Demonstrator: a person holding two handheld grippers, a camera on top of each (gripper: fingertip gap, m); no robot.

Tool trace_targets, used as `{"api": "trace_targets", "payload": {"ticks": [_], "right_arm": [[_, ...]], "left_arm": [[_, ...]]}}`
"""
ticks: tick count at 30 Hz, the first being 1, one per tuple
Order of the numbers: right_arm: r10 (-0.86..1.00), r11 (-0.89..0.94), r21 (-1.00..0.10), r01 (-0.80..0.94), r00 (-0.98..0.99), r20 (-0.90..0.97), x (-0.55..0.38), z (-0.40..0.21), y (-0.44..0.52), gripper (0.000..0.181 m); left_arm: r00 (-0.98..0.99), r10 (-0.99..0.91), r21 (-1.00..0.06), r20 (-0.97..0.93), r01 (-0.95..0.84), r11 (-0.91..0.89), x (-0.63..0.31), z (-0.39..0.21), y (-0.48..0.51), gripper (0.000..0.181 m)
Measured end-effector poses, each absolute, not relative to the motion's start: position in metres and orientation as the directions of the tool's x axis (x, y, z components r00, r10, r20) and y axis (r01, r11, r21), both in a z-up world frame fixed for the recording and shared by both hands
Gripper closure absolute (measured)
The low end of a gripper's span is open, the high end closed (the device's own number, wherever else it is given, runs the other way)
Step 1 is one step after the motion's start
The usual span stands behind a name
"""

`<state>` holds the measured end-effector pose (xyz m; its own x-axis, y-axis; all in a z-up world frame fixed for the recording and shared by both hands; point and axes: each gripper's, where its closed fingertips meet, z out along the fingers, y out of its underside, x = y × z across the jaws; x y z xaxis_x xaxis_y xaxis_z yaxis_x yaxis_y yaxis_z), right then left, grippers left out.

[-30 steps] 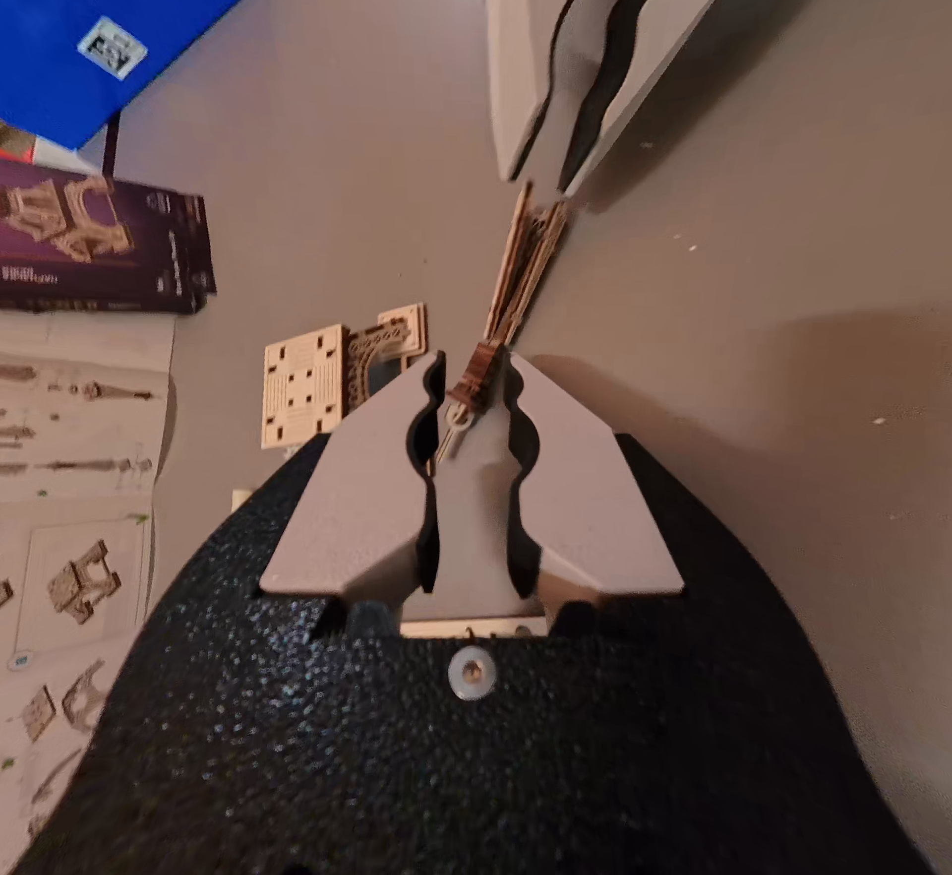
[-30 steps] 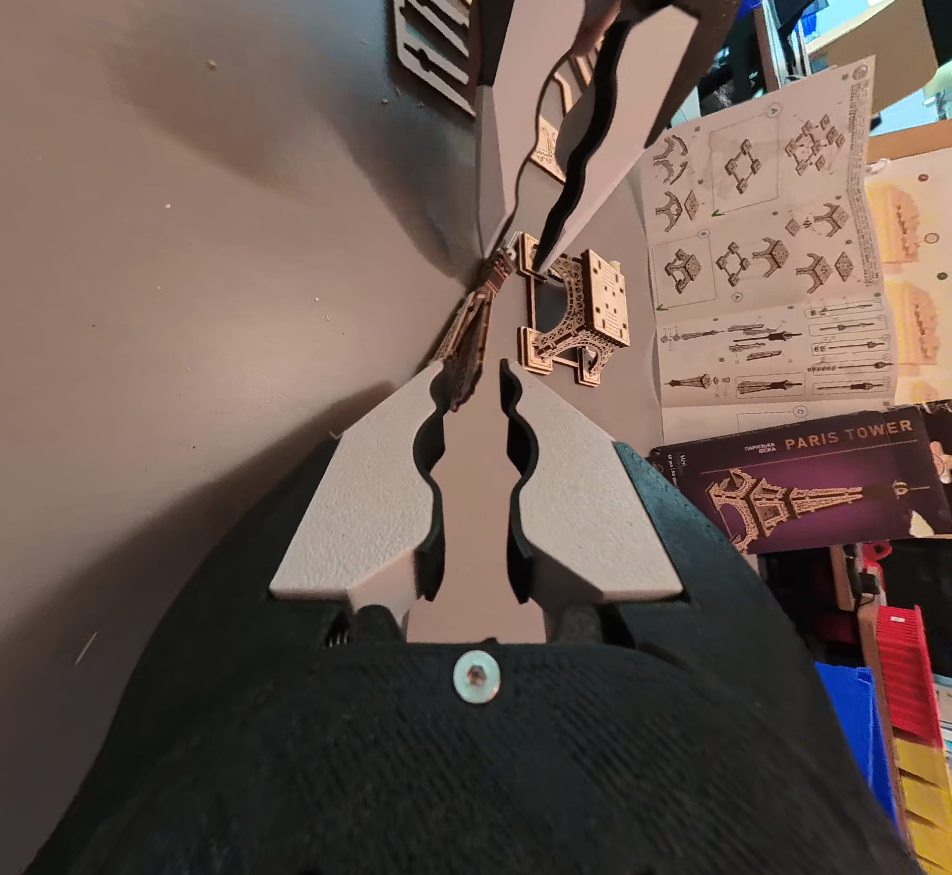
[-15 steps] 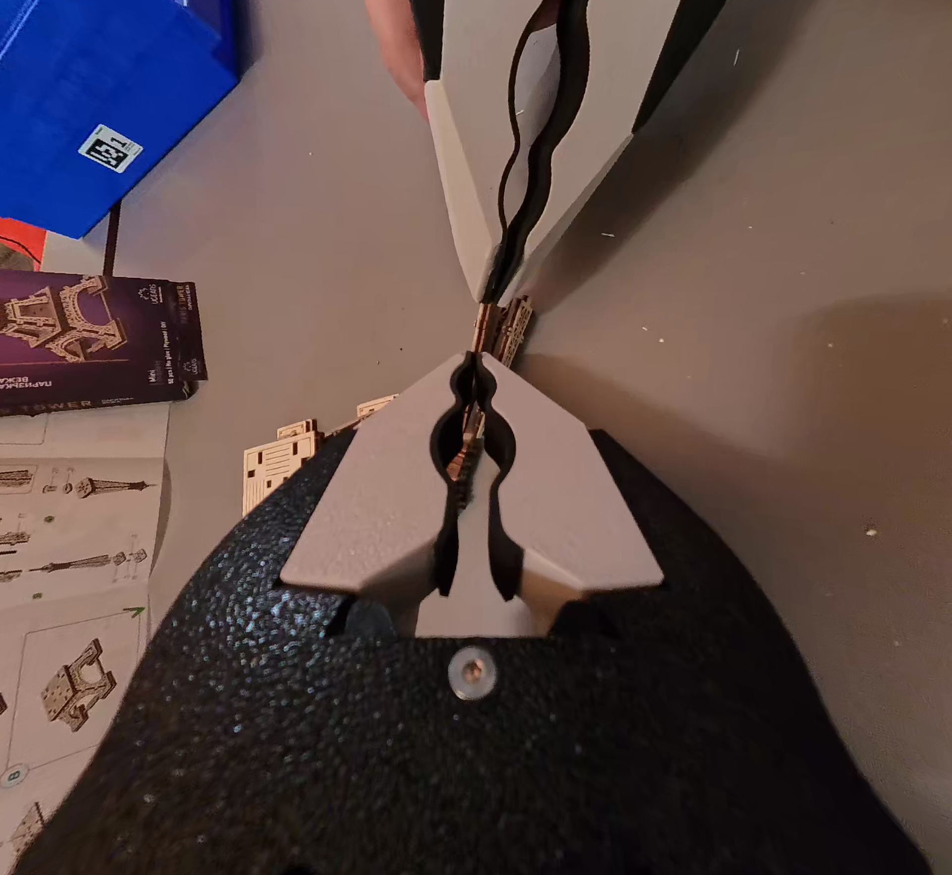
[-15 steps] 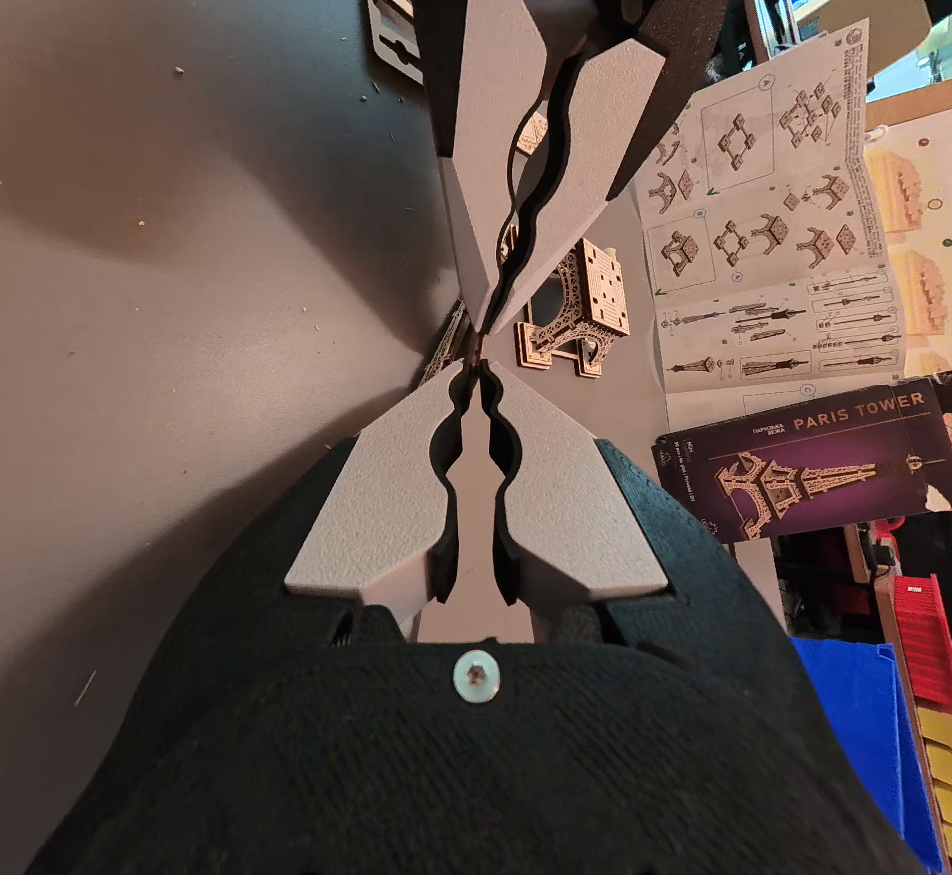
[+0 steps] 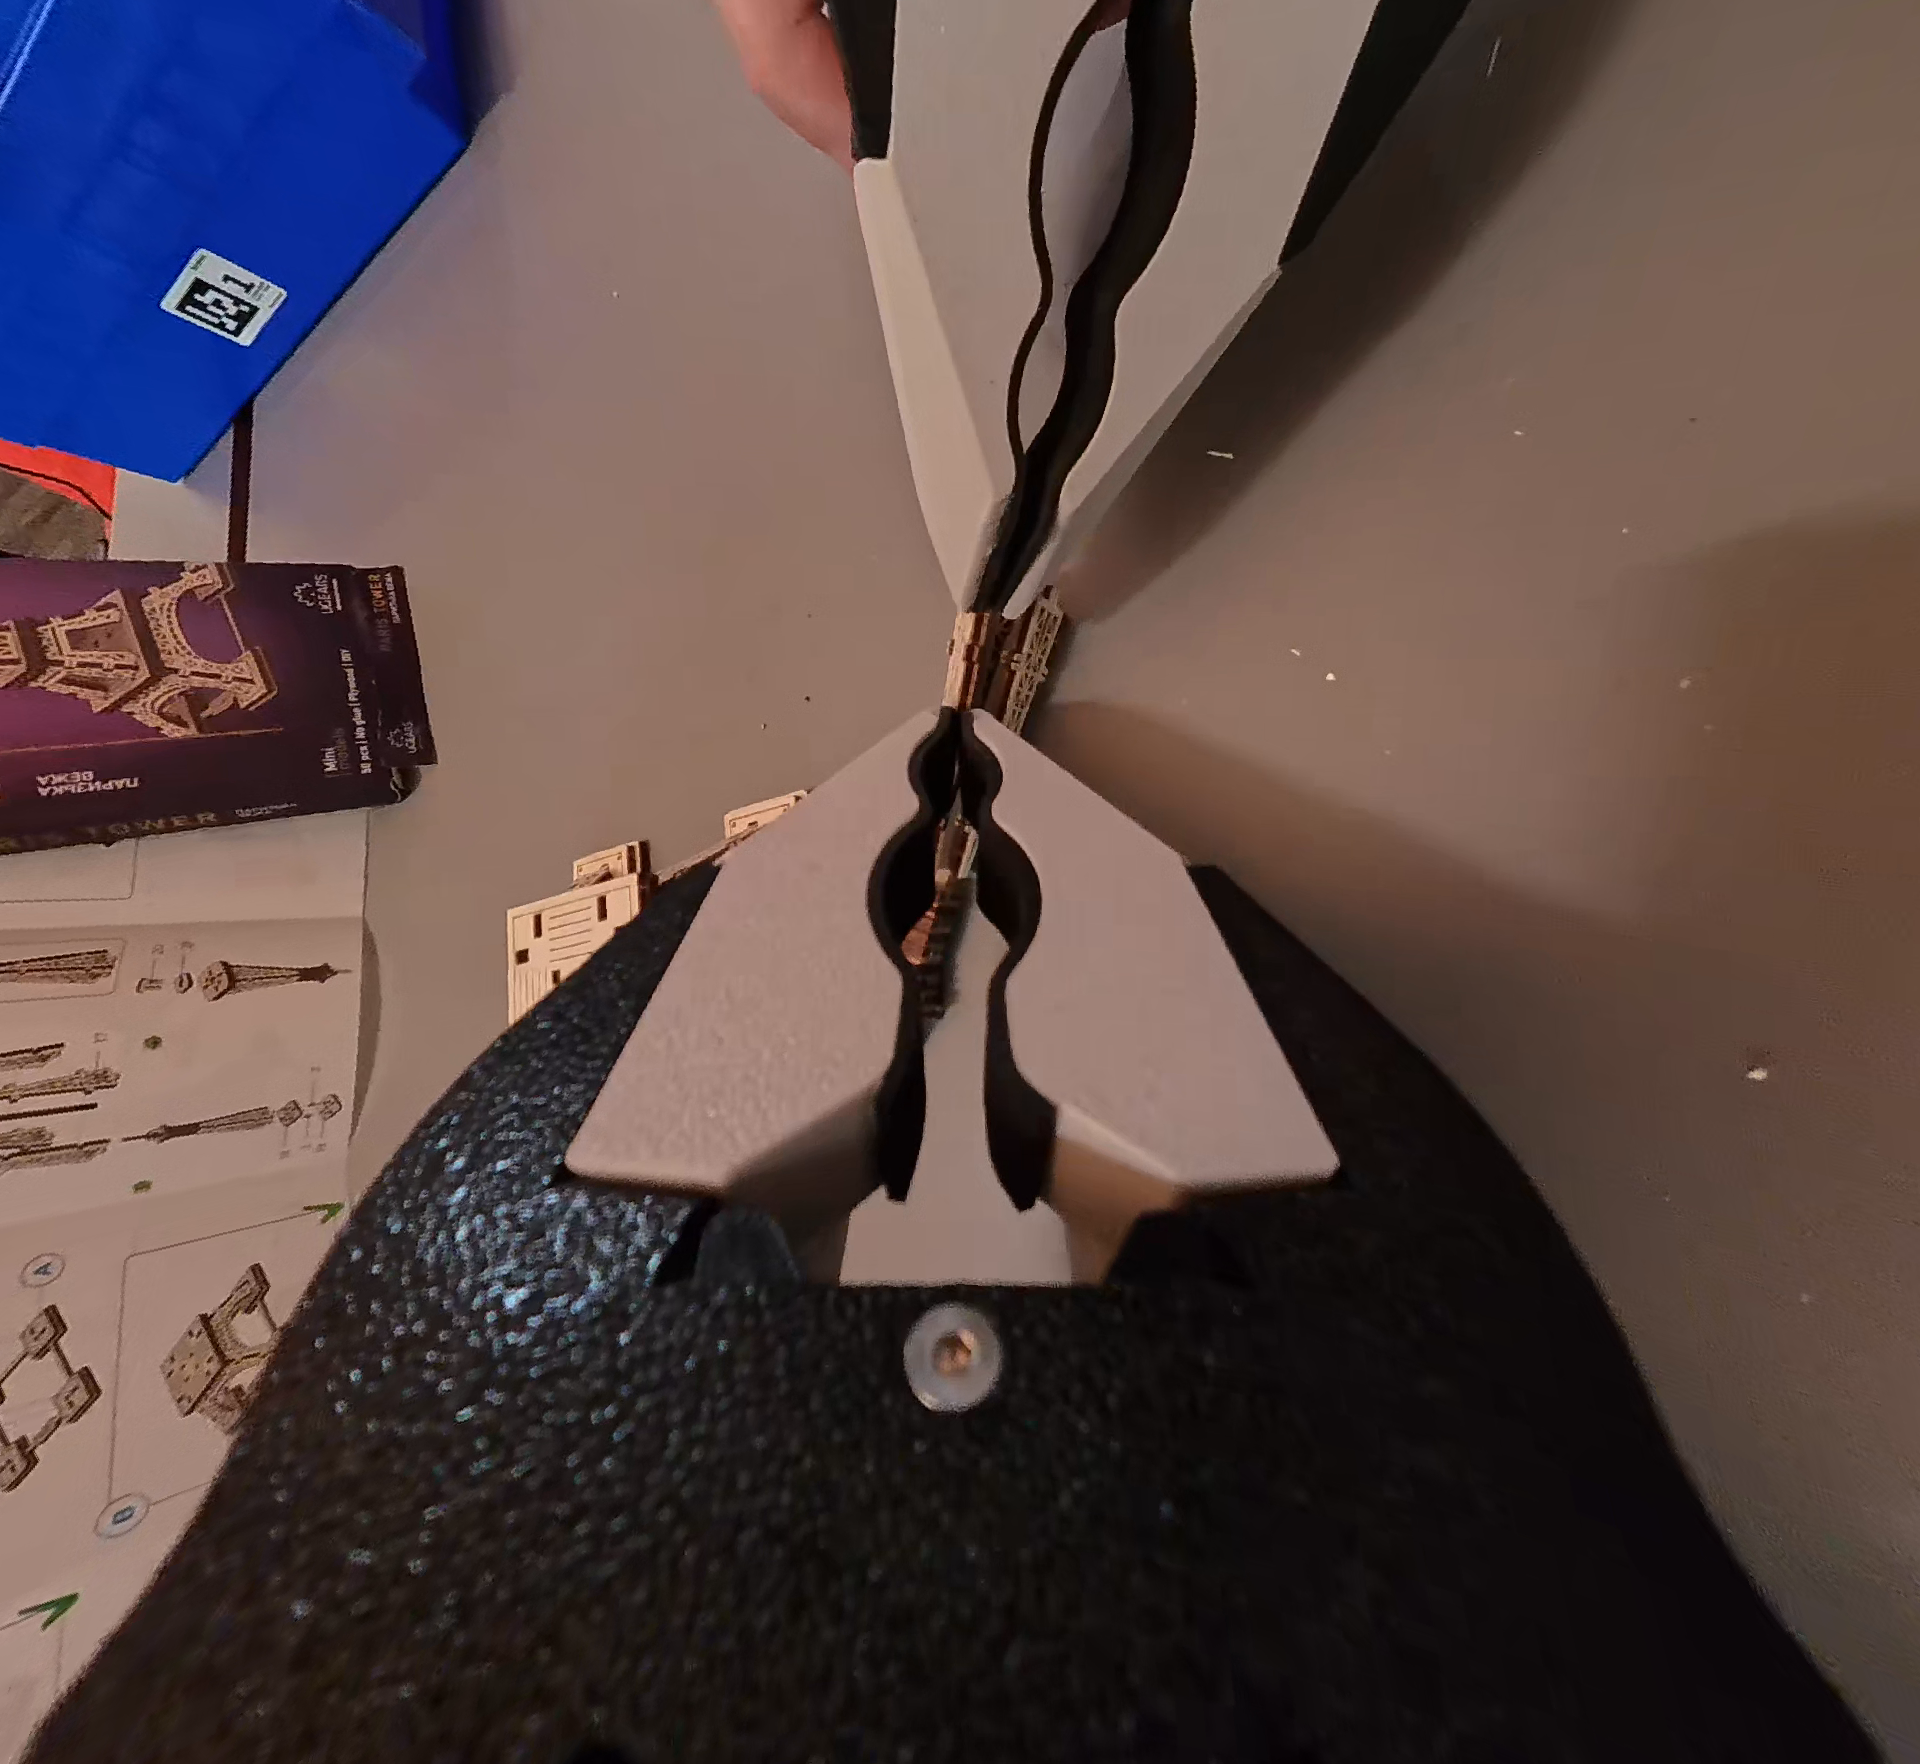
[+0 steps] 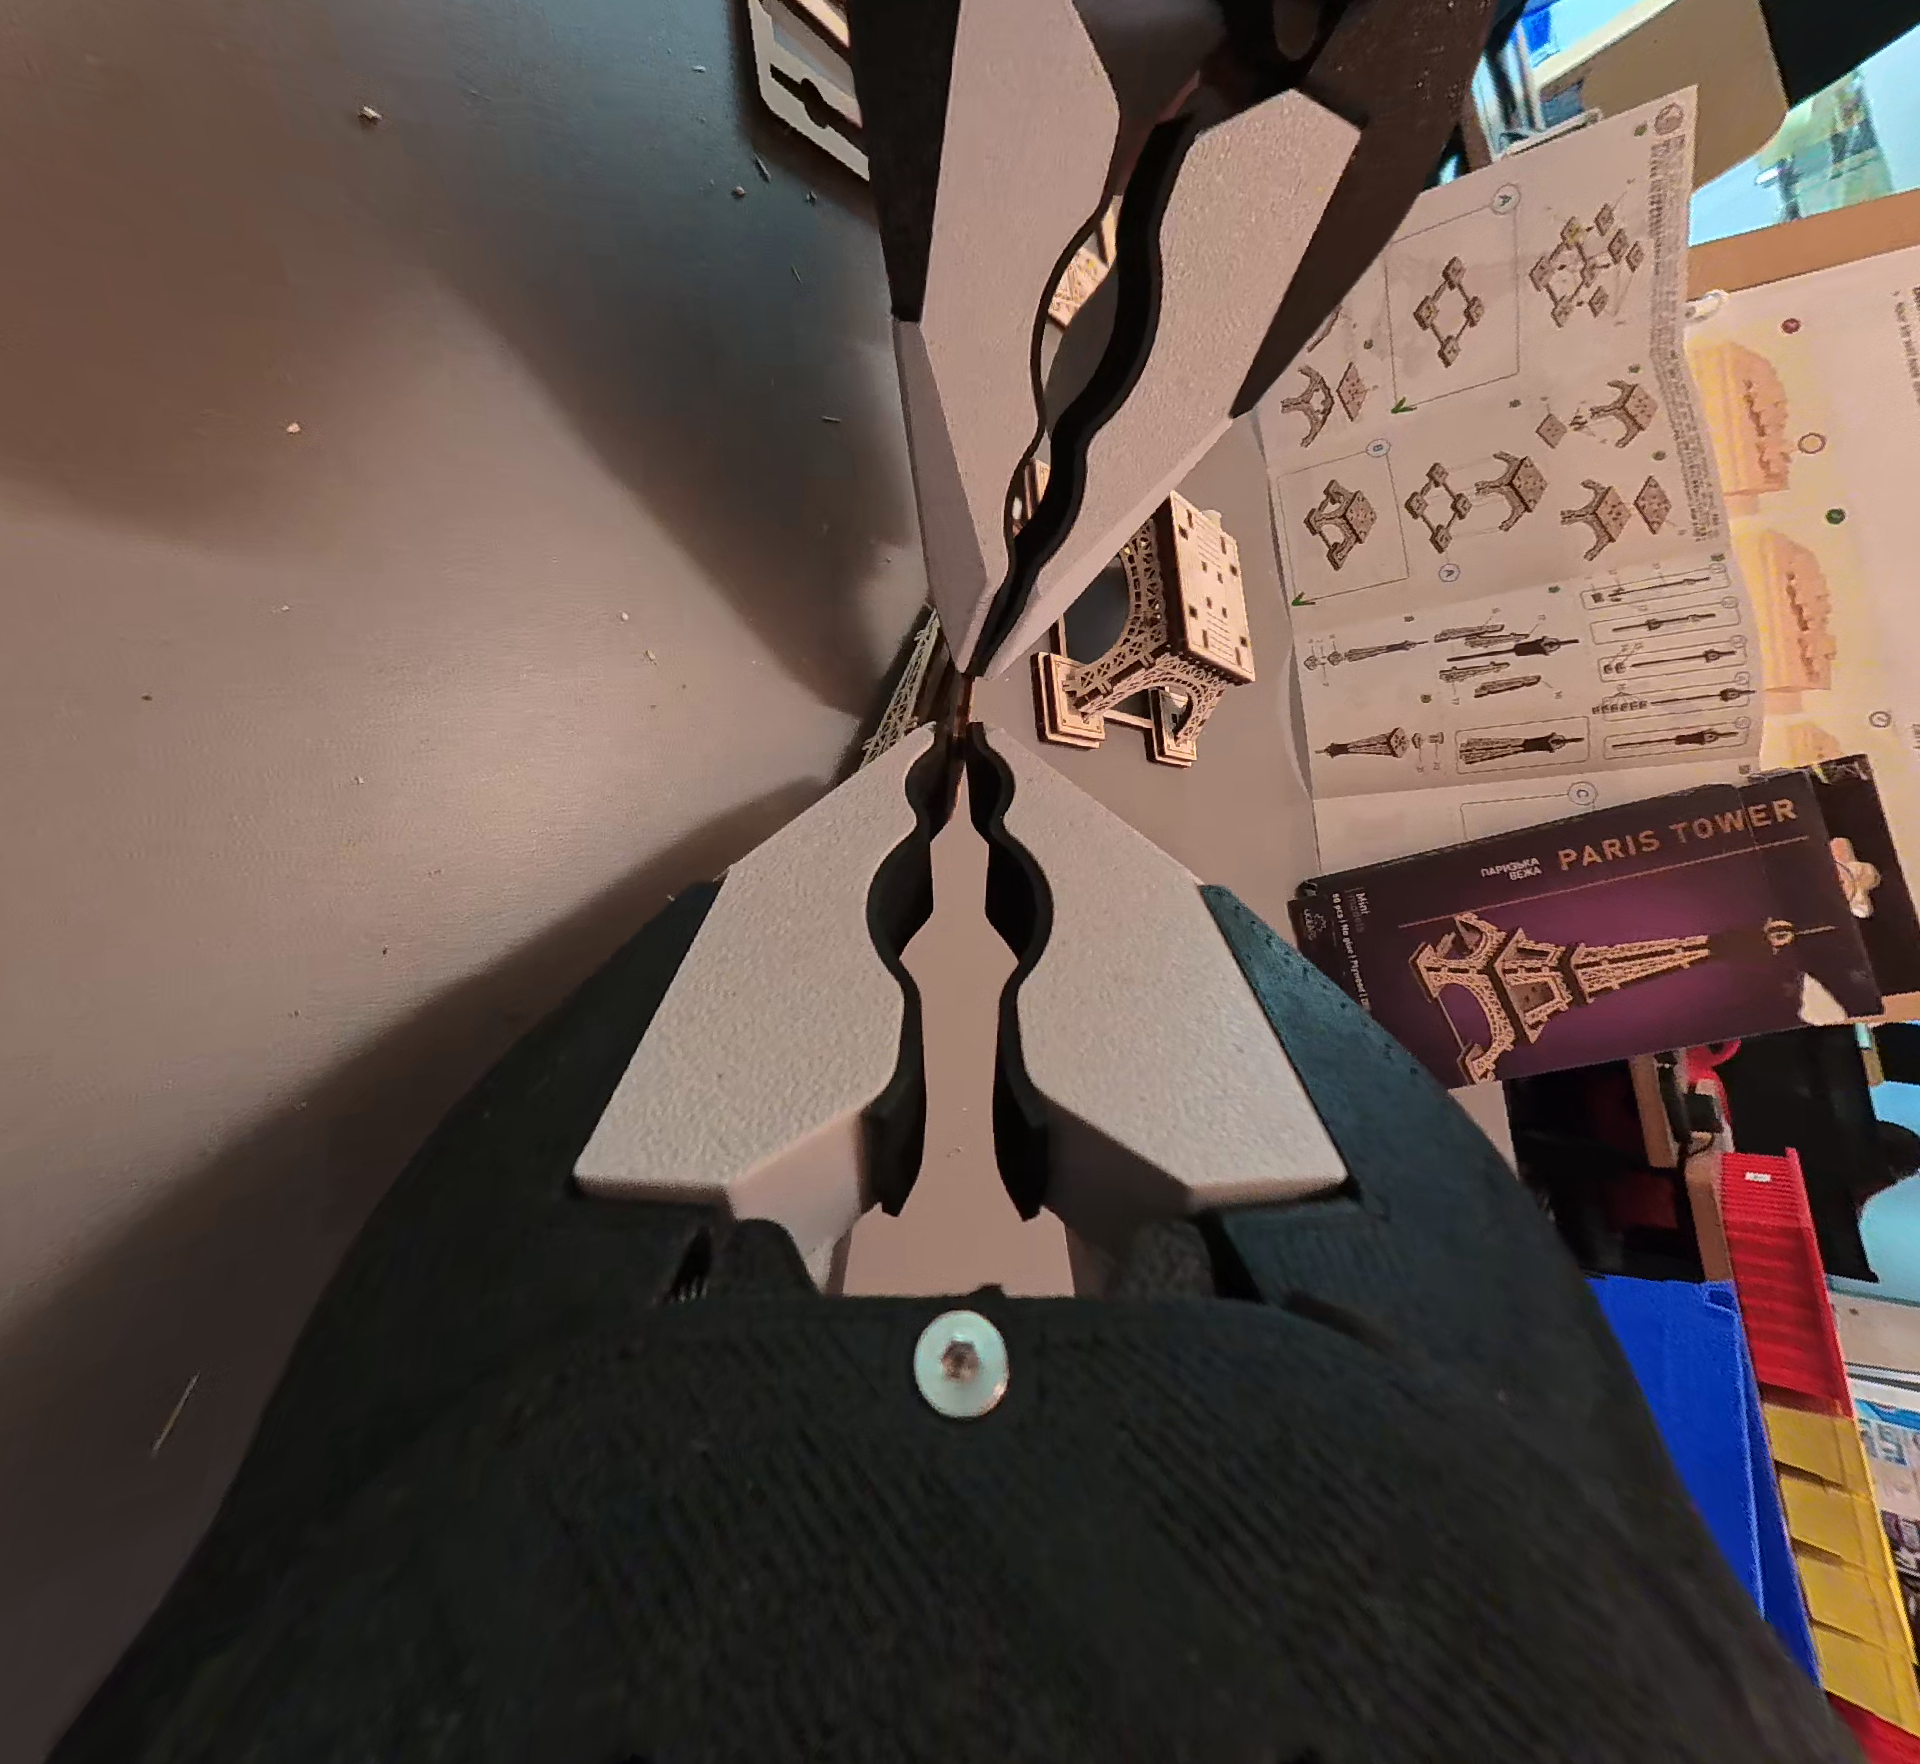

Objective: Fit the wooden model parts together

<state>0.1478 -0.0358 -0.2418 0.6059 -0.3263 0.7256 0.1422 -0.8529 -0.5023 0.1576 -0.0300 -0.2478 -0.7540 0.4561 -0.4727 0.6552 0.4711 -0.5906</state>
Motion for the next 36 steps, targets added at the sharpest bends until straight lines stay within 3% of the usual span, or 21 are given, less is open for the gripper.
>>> {"api": "trace_targets", "payload": {"ticks": [12, 15, 18, 22, 27, 32, 36], "right_arm": [[-0.347, -0.844, -0.517, 0.142, 0.591, 0.728, 0.150, -0.242, -0.039, 0.181], [-0.396, -0.816, -0.567, 0.113, 0.605, 0.691, 0.149, -0.241, -0.041, 0.180], [-0.568, -0.684, -0.724, -0.090, 0.688, 0.451, 0.147, -0.243, -0.047, 0.147], [-0.742, -0.350, -0.867, -0.355, 0.670, 0.026, 0.147, -0.234, -0.047, 0.134], [-0.795, -0.175, -0.799, -0.575, 0.562, -0.230, 0.155, -0.250, -0.056, 0.138], [-0.754, -0.087, -0.793, -0.602, 0.560, -0.342, 0.158, -0.244, -0.050, 0.138], [-0.757, -0.084, -0.778, -0.622, 0.548, -0.356, 0.162, -0.247, -0.050, 0.150]], "left_arm": [[-0.739, 0.440, -0.565, -0.510, 0.674, 0.476, 0.158, -0.249, -0.032, 0.181], [-0.724, 0.439, -0.551, -0.532, 0.690, 0.469, 0.158, -0.249, -0.033, 0.181], [-0.712, 0.440, -0.535, -0.547, 0.702, 0.470, 0.158, -0.249, -0.034, 0.181], [-0.683, 0.450, -0.498, -0.575, 0.729, 0.469, 0.158, -0.249, -0.034, 0.181], [-0.649, 0.456, -0.457, -0.609, 0.757, 0.467, 0.158, -0.249, -0.034, 0.181], [-0.644, 0.452, -0.454, -0.617, 0.761, 0.464, 0.158, -0.249, -0.035, 0.181], [-0.653, 0.450, -0.472, -0.609, 0.754, 0.456, 0.158, -0.248, -0.036, 0.181]]}}
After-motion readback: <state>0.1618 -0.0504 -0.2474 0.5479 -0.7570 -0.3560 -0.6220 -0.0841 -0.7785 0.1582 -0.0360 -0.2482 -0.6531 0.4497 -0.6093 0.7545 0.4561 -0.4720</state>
